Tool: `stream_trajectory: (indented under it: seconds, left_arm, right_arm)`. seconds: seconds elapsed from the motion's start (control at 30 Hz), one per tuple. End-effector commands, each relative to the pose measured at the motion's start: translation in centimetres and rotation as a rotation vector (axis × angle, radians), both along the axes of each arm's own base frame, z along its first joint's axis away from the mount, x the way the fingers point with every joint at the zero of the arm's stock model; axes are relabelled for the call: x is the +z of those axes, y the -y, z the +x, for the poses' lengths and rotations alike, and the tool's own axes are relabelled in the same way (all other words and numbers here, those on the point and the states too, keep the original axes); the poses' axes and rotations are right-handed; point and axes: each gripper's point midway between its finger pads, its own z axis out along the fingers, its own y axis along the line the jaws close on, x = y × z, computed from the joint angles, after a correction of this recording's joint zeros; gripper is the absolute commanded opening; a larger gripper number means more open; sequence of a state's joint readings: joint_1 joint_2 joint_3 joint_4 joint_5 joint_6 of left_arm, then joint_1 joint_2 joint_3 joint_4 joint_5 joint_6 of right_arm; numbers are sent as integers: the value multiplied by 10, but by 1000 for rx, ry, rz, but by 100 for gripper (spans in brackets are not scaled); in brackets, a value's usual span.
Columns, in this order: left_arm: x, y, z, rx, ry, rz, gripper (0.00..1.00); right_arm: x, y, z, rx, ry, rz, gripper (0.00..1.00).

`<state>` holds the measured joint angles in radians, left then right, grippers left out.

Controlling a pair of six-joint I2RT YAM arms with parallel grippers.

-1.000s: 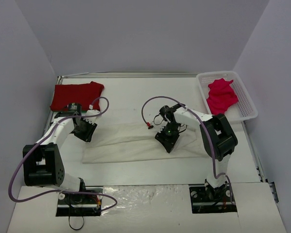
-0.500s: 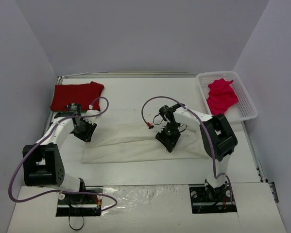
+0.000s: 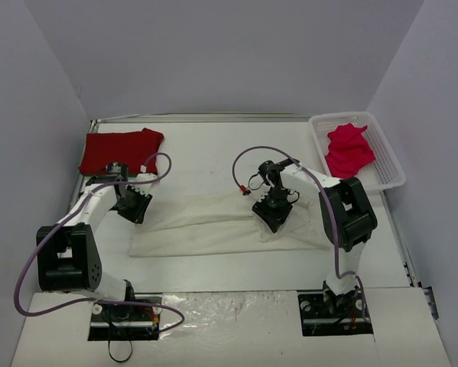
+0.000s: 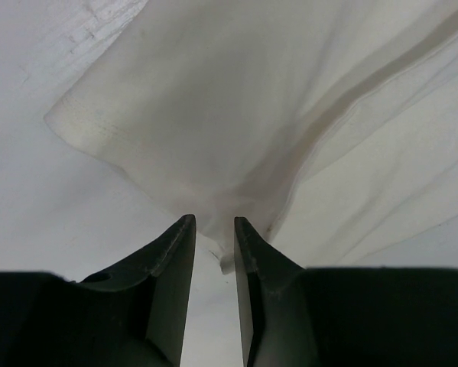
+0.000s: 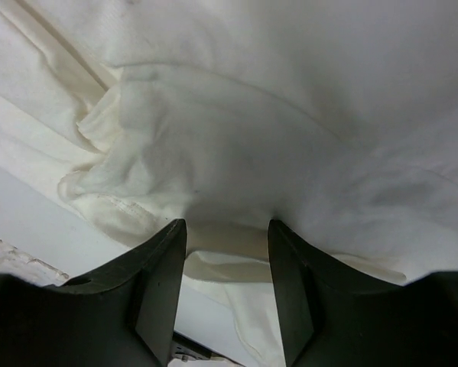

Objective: Fold and stack the t-shirts
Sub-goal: Fold the other side of the tshirt into a rectangle, then rotate the tshirt 90 degrees

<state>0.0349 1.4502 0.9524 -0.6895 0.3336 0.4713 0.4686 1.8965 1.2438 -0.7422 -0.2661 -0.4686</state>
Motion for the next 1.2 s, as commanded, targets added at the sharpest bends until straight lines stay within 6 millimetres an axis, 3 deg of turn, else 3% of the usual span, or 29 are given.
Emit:
stream_trajectory:
  seconds: [0.0, 0.13, 0.17, 0.47, 0.67, 0.87, 1.17]
  left_arm:
    - [-1, 8, -1, -39, -19, -25, 26]
    - [-9, 12, -3, -59, -63, -28, 25]
    - [-11, 21, -4, -93, -69, -27, 22]
    - [-28, 35, -17, -194, -154, 18, 3]
    - [-43, 29, -20, -202, -211, 88, 2]
    - [-47, 24, -19, -188, -214, 123, 2]
    - [-47, 25, -18, -189, -214, 126, 2]
  right_arm:
    - [2, 13, -5, -20, -26, -52, 43]
    - [2, 19, -3, -30, -12, -80, 43]
    - [2, 20, -3, -31, -10, -82, 43]
    - [9, 35, 0, -77, 11, -110, 43]
    - [13, 44, -5, -93, 9, -130, 43]
    - [24, 51, -8, -108, 16, -143, 43]
    - [30, 61, -34, -97, -50, -171, 44]
